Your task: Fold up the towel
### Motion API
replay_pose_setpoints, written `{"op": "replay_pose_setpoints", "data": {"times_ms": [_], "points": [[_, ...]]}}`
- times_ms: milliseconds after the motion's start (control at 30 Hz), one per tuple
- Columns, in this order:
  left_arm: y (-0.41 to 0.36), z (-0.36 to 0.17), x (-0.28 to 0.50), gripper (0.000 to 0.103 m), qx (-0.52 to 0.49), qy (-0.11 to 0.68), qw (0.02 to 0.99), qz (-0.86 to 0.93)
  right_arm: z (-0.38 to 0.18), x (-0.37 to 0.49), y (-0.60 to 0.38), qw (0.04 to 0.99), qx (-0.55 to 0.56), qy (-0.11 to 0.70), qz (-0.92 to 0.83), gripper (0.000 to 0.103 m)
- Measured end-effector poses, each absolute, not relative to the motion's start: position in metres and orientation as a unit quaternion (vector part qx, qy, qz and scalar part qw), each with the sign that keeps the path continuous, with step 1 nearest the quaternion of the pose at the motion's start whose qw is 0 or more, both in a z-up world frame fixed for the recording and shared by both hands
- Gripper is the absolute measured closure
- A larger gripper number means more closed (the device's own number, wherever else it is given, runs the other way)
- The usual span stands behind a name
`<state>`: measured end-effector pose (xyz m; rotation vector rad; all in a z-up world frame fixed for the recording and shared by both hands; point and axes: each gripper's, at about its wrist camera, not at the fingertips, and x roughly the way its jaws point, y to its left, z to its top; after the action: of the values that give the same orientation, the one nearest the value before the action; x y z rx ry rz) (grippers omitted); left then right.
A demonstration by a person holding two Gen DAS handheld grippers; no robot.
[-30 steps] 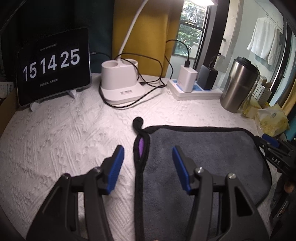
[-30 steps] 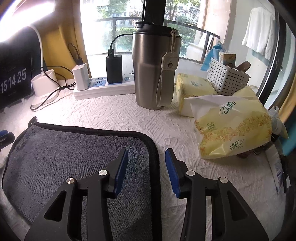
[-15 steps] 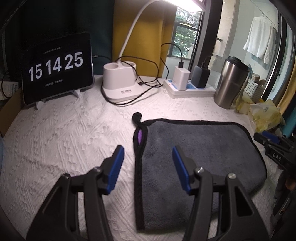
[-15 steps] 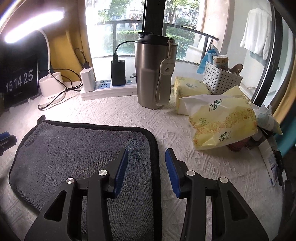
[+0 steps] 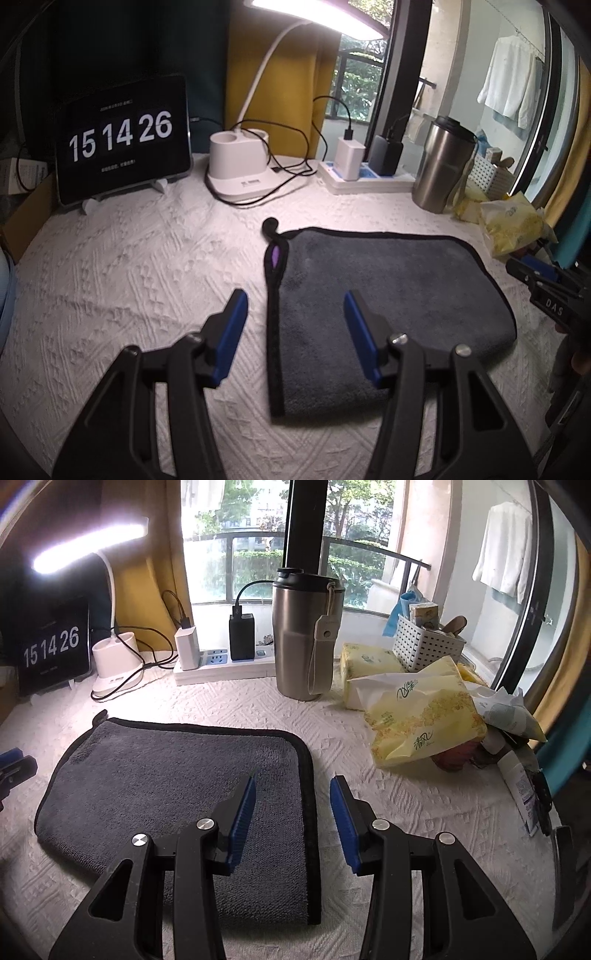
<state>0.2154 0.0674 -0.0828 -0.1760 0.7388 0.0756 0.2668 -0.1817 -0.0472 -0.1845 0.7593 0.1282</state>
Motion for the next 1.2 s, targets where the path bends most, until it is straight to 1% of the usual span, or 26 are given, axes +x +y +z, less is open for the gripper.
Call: {"op": "replay_pose_setpoints", "data": {"times_ms": [433,1200], "points": [[0.062,-0.075,0.190,0.047,-0.083,0.355,0.931,0.028,-0.036,0.238,-0.187,0.927,-0.087,0.358,0.063,0.059],[0.040,-0.038,0.132,0.047,-0.057,0.293,0.954,0.005,0.006,0.173,-0.185,0.946,-0.086,0.302,0.081,0.059]]}}
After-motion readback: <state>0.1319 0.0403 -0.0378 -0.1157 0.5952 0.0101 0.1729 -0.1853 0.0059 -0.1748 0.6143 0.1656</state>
